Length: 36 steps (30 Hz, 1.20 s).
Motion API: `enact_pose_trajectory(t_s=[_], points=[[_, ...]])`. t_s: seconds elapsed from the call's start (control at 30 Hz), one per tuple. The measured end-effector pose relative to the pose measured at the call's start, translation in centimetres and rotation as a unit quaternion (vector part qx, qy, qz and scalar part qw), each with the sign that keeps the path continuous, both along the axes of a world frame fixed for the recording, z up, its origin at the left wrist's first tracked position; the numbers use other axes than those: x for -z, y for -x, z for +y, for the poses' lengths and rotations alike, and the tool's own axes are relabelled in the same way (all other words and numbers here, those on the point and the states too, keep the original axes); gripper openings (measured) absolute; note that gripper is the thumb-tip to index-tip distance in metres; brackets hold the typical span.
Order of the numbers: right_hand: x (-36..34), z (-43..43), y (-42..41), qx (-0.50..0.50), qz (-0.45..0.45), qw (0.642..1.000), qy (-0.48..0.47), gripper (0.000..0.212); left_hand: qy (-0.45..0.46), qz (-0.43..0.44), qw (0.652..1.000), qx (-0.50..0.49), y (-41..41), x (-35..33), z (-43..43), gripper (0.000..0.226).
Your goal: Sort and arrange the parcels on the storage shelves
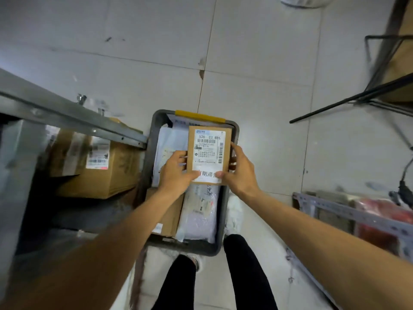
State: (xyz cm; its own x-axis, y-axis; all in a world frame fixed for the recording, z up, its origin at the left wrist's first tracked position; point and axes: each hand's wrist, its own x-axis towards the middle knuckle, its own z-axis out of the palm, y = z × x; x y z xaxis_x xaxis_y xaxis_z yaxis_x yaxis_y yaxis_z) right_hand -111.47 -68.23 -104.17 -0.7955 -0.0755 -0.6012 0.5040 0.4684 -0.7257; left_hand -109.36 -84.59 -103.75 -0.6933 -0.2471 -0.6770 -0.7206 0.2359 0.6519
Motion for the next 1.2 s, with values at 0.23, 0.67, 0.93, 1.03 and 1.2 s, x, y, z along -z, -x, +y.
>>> enact_pose_trajectory(t_s=[0.23,0.67,0.93,1.03,1.2], points=[[7.3,-0.7,-4.0,-0.002,-0.092,0.996,-0.020,0.081,-0.013,-0.090,0.996,0.014,-3.7,7.4,-0.4,0.040],[13.6,-1.4,-2.4,0.009,-0.128,0.987,-0.096,0.061,-0.058,-0.120,0.990,0.052,-1.6,12.7,-0.3,0.059],[17.4,-2.1,0.7,-0.015,-0.047,0.980,-0.192,0.048,-0.069,-0.092,0.990,0.076,1.5,18.4,0.9,0.068],[19.0,-2.3,1.9,-0.030,-0.026,0.976,-0.215,0.051,-0.073,-0.073,0.993,0.062,2.8,19.9,1.5,0.071],[21.5,-2.4,4.0,-0.044,-0.020,0.966,-0.254,0.057,-0.105,-0.065,0.990,0.068,4.7,22.6,1.9,0.081]])
